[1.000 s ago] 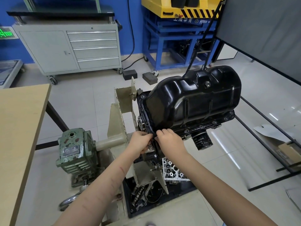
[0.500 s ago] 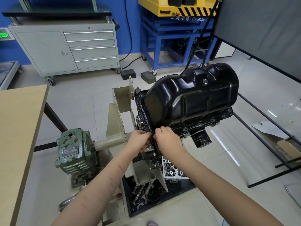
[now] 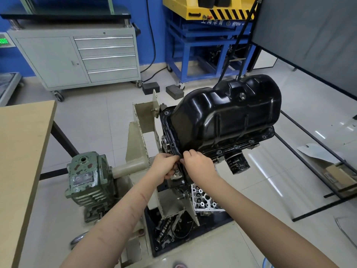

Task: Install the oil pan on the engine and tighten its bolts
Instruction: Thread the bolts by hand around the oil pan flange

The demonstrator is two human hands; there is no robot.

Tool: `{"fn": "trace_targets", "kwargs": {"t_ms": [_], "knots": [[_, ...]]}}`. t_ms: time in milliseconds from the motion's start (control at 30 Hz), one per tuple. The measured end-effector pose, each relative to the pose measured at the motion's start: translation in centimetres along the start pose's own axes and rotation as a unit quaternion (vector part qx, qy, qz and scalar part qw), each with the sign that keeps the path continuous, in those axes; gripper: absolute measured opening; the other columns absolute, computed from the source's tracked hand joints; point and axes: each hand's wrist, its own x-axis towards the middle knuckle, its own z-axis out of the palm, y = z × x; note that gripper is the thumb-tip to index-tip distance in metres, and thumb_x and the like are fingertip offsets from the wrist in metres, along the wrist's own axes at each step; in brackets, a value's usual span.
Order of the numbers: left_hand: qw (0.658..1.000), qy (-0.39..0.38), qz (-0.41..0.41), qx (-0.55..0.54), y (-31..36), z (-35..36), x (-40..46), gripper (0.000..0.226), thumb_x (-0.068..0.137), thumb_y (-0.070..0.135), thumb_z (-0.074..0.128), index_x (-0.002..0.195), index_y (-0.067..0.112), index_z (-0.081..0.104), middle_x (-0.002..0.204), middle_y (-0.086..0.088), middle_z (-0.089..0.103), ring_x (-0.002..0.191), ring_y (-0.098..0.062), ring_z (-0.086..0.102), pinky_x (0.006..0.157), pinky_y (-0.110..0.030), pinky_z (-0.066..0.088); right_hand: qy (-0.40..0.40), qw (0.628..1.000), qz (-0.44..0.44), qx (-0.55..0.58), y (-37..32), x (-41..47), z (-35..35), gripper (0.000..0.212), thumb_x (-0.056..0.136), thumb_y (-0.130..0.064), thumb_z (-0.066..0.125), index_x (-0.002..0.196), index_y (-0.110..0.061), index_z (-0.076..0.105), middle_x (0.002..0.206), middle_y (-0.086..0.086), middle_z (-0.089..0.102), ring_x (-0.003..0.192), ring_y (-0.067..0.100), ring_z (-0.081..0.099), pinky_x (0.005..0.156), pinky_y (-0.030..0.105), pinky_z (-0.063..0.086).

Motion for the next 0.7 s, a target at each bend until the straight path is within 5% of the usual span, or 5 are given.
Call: {"fn": "trace_targets", "kwargs": {"t_ms": [133,333,467,600,700], "knots": [[1.0,0.001,0.001,-0.001,0.0,0.0,0.0,0.035,0.089,0.012,0.051,0.056,0.012,0.041,0.036,0.005,0.037,0.025,-0.007,0.024,0.033,-0.01,0.012,-0.122,0.991,0.011,0.044,0.6,-0.1,0.4,0.018,0.092,-0.006,0.044,0.109,-0.006,0.049,0.11,0.008,0.055,0.102,0.023,0.055,0.071,0.031,0.045],[1.0,-0.006,-0.003,-0.002,0.1,-0.1,0.0,0.031,0.089,0.012,0.05,0.059,0.011,0.044,0.036,0.005,0.038,0.025,-0.006,0.024,0.033,-0.009,0.013,0.0,1.0,0.02,-0.023,-0.4,0.4,-0.8,0.042,0.034,-0.04,0.092,0.051,-0.017,0.061,0.043,-0.004,0.053,0.034,0.008,0.053,0.027,0.014,0.029],[1.0,-0.002,-0.008,0.0,0.1,-0.1,0.0,0.031,0.088,0.011,0.051,0.058,0.012,0.044,0.039,0.003,0.039,0.025,-0.007,0.024,0.034,-0.01,0.013,-0.055,0.998,-0.012,-0.014,-0.2,0.1,-0.8,0.02,0.073,-0.023,0.074,0.084,-0.011,0.062,0.076,0.003,0.062,0.068,0.016,0.065,0.044,0.023,0.039],[1.0,-0.006,-0.008,0.001,0.2,-0.2,0.0,0.029,0.089,0.012,0.051,0.061,0.012,0.045,0.046,0.0,0.039,0.025,-0.007,0.024,0.035,-0.009,0.013,-0.033,0.999,-0.001,-0.001,-0.3,0.3,-1.4,0.031,0.048,-0.027,0.089,0.06,-0.015,0.063,0.057,-0.004,0.059,0.051,0.009,0.06,0.035,0.018,0.036],[1.0,-0.008,-0.009,0.0,0.1,-0.2,0.1,0.029,0.09,0.012,0.051,0.061,0.012,0.044,0.048,-0.001,0.038,0.025,-0.007,0.024,0.034,-0.01,0.013,-0.099,0.994,-0.003,0.044,0.1,0.2,-0.4,0.014,0.092,-0.015,0.051,0.103,-0.006,0.054,0.102,0.007,0.058,0.098,0.022,0.057,0.067,0.029,0.045]]}}
